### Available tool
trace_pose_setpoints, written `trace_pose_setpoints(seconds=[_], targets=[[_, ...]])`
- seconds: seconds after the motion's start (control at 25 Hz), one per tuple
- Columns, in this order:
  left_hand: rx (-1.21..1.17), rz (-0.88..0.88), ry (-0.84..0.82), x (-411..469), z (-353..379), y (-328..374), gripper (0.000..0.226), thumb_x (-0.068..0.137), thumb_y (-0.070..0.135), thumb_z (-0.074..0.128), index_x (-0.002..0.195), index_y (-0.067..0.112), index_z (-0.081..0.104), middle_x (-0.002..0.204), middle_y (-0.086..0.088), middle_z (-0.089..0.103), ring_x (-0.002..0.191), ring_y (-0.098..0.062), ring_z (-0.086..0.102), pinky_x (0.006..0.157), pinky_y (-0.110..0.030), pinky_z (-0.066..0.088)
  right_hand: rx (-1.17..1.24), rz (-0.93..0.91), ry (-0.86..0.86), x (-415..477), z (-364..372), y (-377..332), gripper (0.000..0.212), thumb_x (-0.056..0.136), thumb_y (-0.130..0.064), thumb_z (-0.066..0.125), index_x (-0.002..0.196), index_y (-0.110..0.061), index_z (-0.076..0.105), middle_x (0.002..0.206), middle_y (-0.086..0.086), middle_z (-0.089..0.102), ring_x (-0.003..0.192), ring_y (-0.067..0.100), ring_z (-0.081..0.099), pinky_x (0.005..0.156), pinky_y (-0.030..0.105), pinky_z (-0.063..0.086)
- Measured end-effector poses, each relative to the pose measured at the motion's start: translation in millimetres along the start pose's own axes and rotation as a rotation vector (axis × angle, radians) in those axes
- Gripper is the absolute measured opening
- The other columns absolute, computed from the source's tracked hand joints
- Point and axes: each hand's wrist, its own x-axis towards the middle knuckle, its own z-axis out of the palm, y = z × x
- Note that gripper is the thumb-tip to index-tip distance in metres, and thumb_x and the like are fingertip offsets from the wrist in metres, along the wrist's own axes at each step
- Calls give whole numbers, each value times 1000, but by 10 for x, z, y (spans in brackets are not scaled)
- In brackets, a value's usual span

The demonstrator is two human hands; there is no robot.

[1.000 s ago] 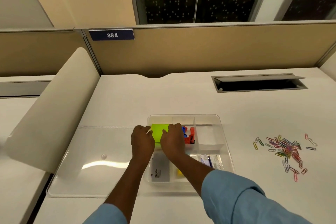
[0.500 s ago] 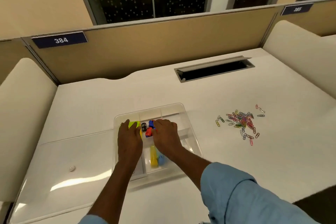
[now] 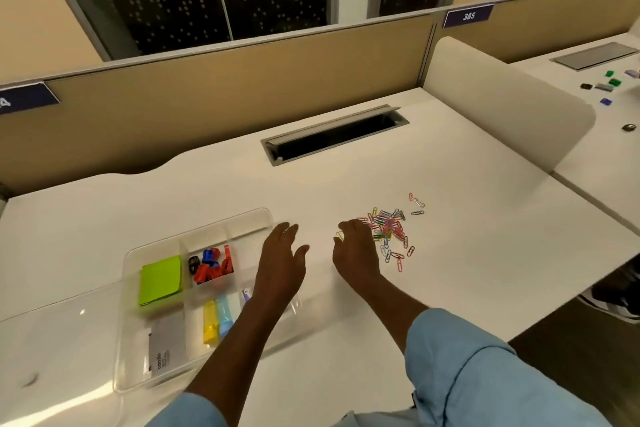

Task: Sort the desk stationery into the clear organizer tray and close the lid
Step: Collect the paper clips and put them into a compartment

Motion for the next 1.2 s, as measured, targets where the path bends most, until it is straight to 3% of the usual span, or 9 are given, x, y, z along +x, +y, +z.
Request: trace_pose_setpoints(seconds=[0.08,0.2,0.4,0.6,0.76,0.88,1.08,1.2], targets=[[-3,24,-97,29,243,176,48,88,18,62,133,7,49,138,-11,50,127,-26,47,108,-37,36,-44,51,-25,63,-72,322,36,90,-17,54,125,-9,54,127,11,54,122,27,46,103,33,37],[40,38,-223,93,613,391,49,88,18,62,133,8,48,137,-8,51,128,-23,45,107,-23,29,-104,91,-96,133,-156,730,43,93,-20,49,135,-11,46,141,12,45,133,28,38,111,36,31],[135,11,-370,259,1194,673,54,88,20,61,138,11,42,144,-7,44,135,-20,36,112,-25,22,-170,-19,-195,330,-356,1246,53,87,-11,52,139,-16,41,147,9,37,132,28,37,105,39,34],[286,-71,-317,453,1568,780,62,87,30,61,142,15,36,150,-13,31,139,-28,26,115,-35,20,-128,2,-220,587,-507,1638,61,89,-10,54,145,-16,32,155,11,25,141,29,25,112,38,27],[370,-293,-221,618,1646,740,71,89,43,55,145,13,24,150,-21,22,140,-37,18,116,-42,16,-64,23,-232,855,-638,1902,53,97,-14,41,148,-12,25,158,15,15,145,29,16,117,36,19],[311,-389,-251,664,1671,700,75,89,48,53,147,15,18,149,-23,22,141,-38,17,118,-44,17,-110,-32,-341,1020,-654,2037,58,100,-19,37,152,-14,11,159,17,0,148,31,1,120,37,8],[245,-313,-336,638,1827,755,72,88,47,55,148,25,22,152,-21,19,143,-36,13,118,-45,16,-57,-104,-501,1107,-572,1988,55,102,-29,32,152,-22,11,159,16,-3,148,30,-4,120,40,3],[347,-154,-314,615,1876,789,60,87,41,57,142,25,37,141,-16,37,133,-32,31,113,-39,27,-72,-244,-530,1003,-473,1918,52,101,-33,32,150,-25,19,159,16,0,148,30,-3,120,40,1]])
